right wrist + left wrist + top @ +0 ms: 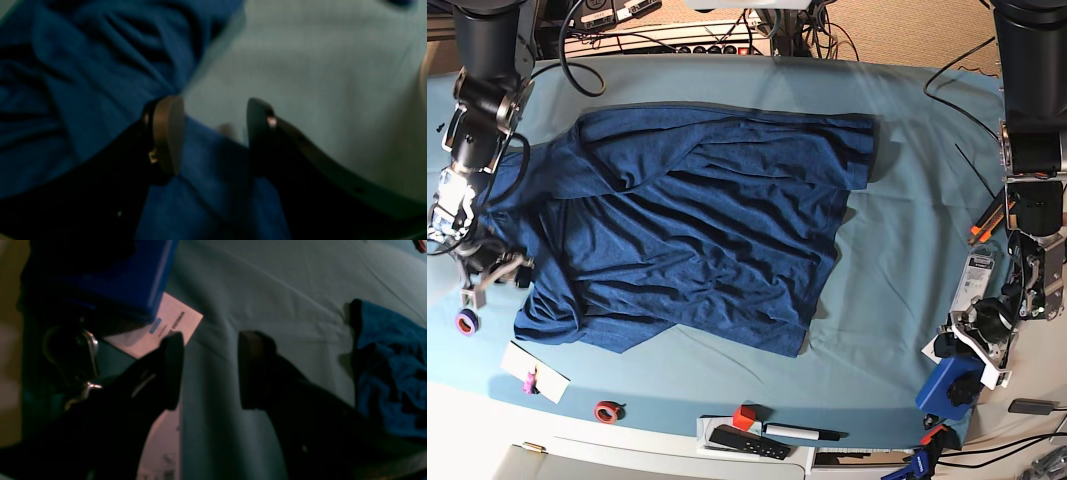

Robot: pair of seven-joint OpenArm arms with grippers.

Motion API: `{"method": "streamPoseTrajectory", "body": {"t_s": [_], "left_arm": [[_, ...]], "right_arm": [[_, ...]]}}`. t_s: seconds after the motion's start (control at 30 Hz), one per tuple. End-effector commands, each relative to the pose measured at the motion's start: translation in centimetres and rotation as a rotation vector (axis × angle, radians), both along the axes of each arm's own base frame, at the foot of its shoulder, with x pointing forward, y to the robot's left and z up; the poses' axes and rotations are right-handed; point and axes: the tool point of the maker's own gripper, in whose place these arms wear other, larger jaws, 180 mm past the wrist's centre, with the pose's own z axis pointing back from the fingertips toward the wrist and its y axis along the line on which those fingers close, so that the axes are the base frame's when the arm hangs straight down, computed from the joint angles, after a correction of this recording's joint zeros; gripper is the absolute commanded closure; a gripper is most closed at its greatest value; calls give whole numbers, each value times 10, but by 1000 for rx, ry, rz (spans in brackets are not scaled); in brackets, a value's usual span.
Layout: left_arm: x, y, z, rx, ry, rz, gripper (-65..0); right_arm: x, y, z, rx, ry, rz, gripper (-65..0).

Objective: Layout the t-shirt on the table in an organized manner, then fold the t-shirt properly

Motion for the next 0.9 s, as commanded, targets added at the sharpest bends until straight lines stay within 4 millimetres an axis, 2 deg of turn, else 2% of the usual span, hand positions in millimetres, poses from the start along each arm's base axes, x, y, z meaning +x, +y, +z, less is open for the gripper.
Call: {"method": "streamPoseTrajectory", "body": {"t_s": [0.0, 0.17, 0.27, 0.43, 0.73, 0.87], "left_arm": [[14, 5, 29, -8, -77, 7, -268], [12, 5, 26, -9, -72, 8, -268], [12, 4, 25, -10, -72, 7, -268], [13, 3, 25, -12, -72, 5, -268], [13, 3, 25, -12, -72, 5, -268], [13, 2, 25, -12, -72, 5, -268]], "right_arm": [[7, -12, 20, -31, -51, 0, -300], [-10, -16, 1, -85, -8, 18, -300], [-10, -15, 1, -84, -34, 20, -300], [-3, -8, 7, -72, -99, 37, -300], [17, 24, 18, -14, -253, 69, -300], [19, 32, 13, -6, -255, 73, -300]]}}
